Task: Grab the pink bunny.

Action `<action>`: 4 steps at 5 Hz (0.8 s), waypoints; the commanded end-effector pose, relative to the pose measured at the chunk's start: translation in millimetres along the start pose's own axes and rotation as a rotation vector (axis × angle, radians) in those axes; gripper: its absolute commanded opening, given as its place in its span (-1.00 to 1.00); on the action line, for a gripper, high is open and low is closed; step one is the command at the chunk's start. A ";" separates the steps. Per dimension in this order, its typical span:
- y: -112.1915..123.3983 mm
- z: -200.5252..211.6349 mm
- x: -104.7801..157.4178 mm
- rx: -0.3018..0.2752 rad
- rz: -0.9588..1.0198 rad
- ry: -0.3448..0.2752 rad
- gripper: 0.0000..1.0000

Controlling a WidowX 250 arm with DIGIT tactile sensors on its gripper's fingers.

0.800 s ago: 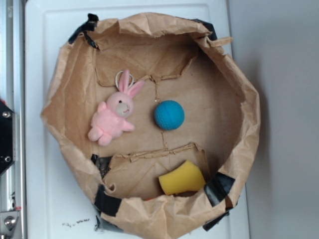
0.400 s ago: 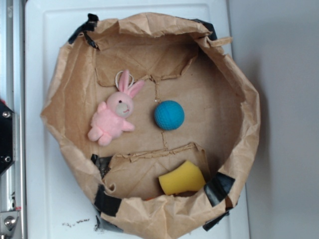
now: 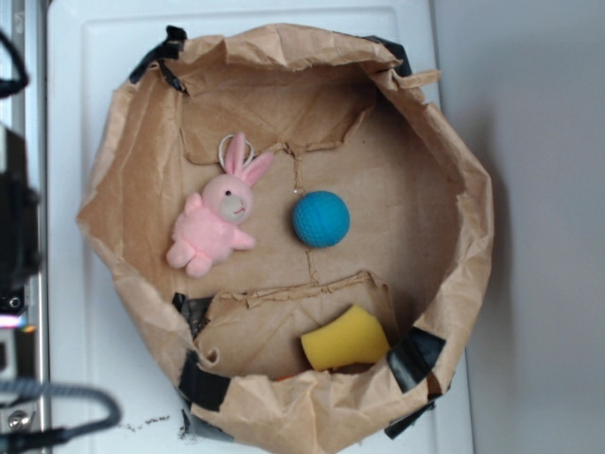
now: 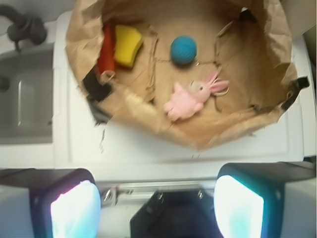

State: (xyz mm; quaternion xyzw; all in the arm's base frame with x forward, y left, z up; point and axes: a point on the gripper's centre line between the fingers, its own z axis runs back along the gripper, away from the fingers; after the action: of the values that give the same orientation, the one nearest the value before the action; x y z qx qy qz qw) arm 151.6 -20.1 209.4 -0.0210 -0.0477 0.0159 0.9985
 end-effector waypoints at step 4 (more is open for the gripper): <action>18.1 -41.4 55.4 0.059 0.141 -0.006 1.00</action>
State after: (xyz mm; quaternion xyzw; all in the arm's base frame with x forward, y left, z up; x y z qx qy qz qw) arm 204.9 -2.6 156.4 0.0077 -0.0172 0.0922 0.9956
